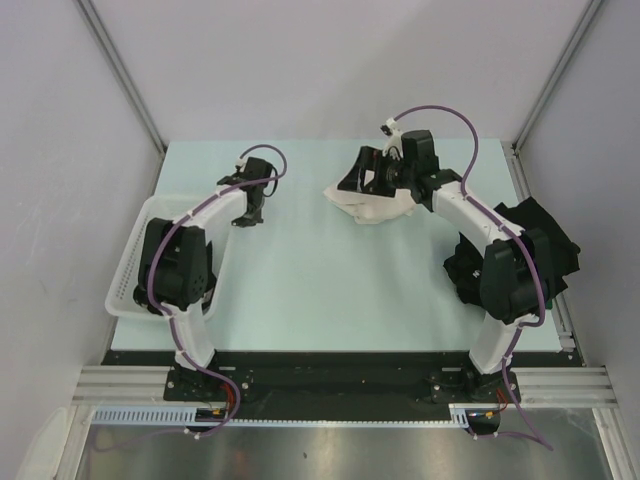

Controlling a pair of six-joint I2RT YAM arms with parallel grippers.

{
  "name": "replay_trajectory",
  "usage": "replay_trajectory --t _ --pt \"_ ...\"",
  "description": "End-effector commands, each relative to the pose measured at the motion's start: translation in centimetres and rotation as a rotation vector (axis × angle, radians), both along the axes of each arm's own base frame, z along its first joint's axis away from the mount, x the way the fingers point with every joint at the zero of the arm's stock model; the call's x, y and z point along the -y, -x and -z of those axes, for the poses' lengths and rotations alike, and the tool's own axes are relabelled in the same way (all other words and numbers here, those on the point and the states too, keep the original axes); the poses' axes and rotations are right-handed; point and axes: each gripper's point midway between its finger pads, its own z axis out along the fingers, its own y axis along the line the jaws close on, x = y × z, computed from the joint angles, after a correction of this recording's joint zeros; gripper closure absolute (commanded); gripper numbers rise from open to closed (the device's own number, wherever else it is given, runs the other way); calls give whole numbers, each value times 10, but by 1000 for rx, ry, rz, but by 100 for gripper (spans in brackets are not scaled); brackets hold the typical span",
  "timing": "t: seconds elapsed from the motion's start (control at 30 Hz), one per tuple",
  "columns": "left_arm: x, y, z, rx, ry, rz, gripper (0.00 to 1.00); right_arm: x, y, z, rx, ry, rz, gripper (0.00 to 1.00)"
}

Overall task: Fold and stack the t-shirts
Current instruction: Move the tshirt to the center of the board

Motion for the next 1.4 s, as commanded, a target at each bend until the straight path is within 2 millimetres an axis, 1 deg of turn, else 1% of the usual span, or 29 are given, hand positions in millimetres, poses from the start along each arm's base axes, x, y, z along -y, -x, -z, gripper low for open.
replay_trajectory --t 0.0,0.1,0.2,0.3,0.43,0.63,0.67,0.73,0.77,0.8,0.83,0.9,0.93,0.97,1.07,1.13,1.17,1.23,1.27,1.3,1.33,1.37 --pt "-16 -2 -11 33 -30 -43 100 5 5 -11 30 -6 -14 0" --pt "-23 -2 -10 33 -32 -70 100 8 6 -8 23 4 -15 0" --pt "-27 -1 -8 32 -22 -83 100 13 7 -7 26 18 -12 0" --pt "-30 0 -11 30 -29 -92 100 21 3 -8 64 68 16 0" --pt "-38 0 -18 39 -53 -97 100 39 -3 -8 109 167 85 0" --pt "-47 7 -19 35 -63 -121 99 64 -3 12 98 314 135 0" --pt "-48 12 -16 27 -65 -122 98 67 -2 13 98 330 140 0" --pt "-45 14 -15 35 -43 -113 96 73 -5 15 99 360 165 0" --pt "-43 17 -15 35 -28 -107 92 78 -4 15 99 378 182 0" --pt "-36 18 -14 34 11 -90 89 81 -5 16 101 394 196 0" --pt "-31 17 -15 48 41 -92 87 89 -9 17 107 427 233 0" --pt "-20 18 -21 74 104 -66 81 101 -12 14 116 467 286 0" --pt "-9 15 -23 95 159 -36 79 110 -15 14 125 501 327 1" --pt "-2 16 -28 113 184 -16 76 118 -16 15 124 530 359 1" --pt "17 13 -35 141 238 47 72 139 -21 18 107 572 428 0" --pt "33 14 -41 145 270 104 72 148 -24 27 83 580 435 0" --pt "43 16 -43 149 285 132 71 151 -25 29 73 578 435 0" --pt "53 17 -54 175 309 164 70 152 -26 39 48 576 416 0" --pt "63 22 -56 173 336 193 69 158 -28 43 35 575 425 0" --pt "67 22 -60 184 350 205 69 156 -28 47 21 563 411 0" --pt "72 25 -69 199 365 221 69 156 -30 55 6 567 405 0" --pt "81 28 -73 200 384 246 68 157 -30 61 -5 569 404 0"
